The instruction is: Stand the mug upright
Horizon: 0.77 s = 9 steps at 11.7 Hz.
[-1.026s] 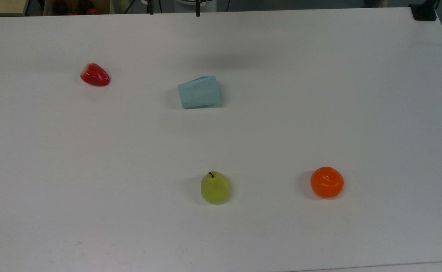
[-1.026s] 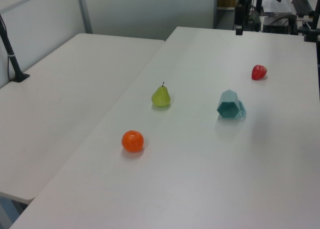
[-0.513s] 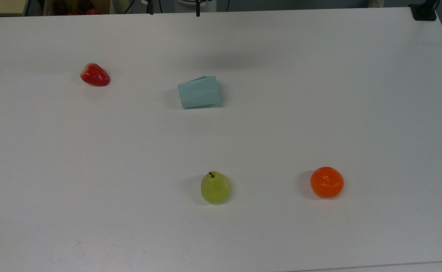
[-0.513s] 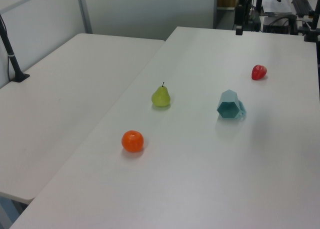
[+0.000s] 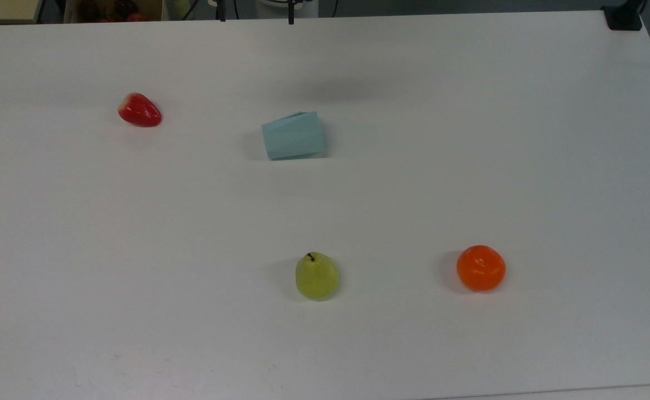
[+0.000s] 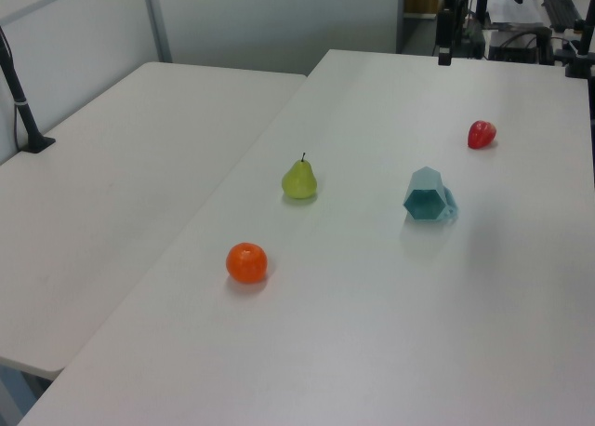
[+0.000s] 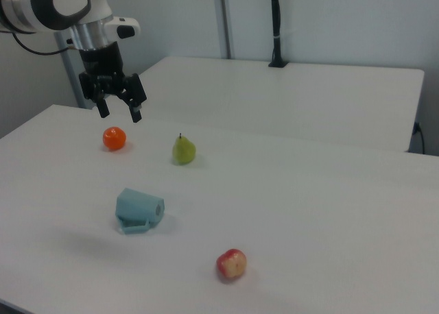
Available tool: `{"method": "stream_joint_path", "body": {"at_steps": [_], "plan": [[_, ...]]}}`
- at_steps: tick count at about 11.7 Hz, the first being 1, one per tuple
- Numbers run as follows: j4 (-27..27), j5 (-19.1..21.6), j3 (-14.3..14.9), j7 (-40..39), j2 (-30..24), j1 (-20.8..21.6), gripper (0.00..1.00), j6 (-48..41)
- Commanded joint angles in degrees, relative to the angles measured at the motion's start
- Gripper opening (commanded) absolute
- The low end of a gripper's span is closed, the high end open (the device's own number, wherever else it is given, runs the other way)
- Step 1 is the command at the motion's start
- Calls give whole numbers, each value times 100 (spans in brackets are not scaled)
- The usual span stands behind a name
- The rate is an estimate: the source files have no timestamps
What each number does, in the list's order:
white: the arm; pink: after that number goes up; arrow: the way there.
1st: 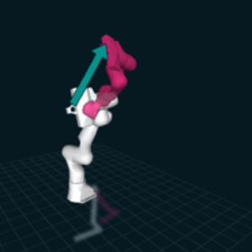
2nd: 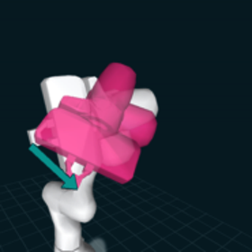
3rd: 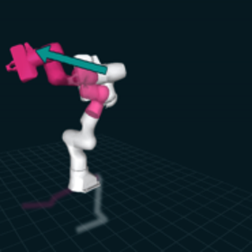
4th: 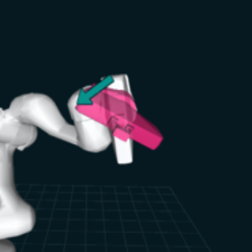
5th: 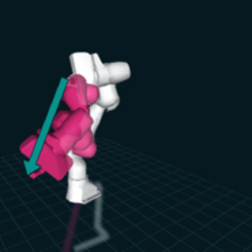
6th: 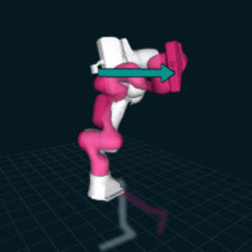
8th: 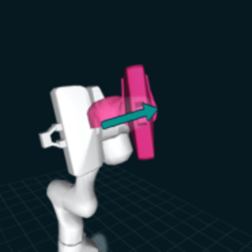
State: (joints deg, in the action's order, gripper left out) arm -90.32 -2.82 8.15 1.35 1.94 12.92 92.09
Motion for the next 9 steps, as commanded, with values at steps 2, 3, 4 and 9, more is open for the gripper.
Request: {"method": "stream_joint_path", "body": {"at_steps": [2, 3, 4, 9], "plan": [[-55, -218, -522, 14, 43, 27, 100, -42], [-82, -315, -760, 180, 43, 36, 100, -50], [-125, -351, -971, 391, 43, 44, 100, -51], [-275, -841, -1834, 1138, 16, 385, 100, -86]]}}
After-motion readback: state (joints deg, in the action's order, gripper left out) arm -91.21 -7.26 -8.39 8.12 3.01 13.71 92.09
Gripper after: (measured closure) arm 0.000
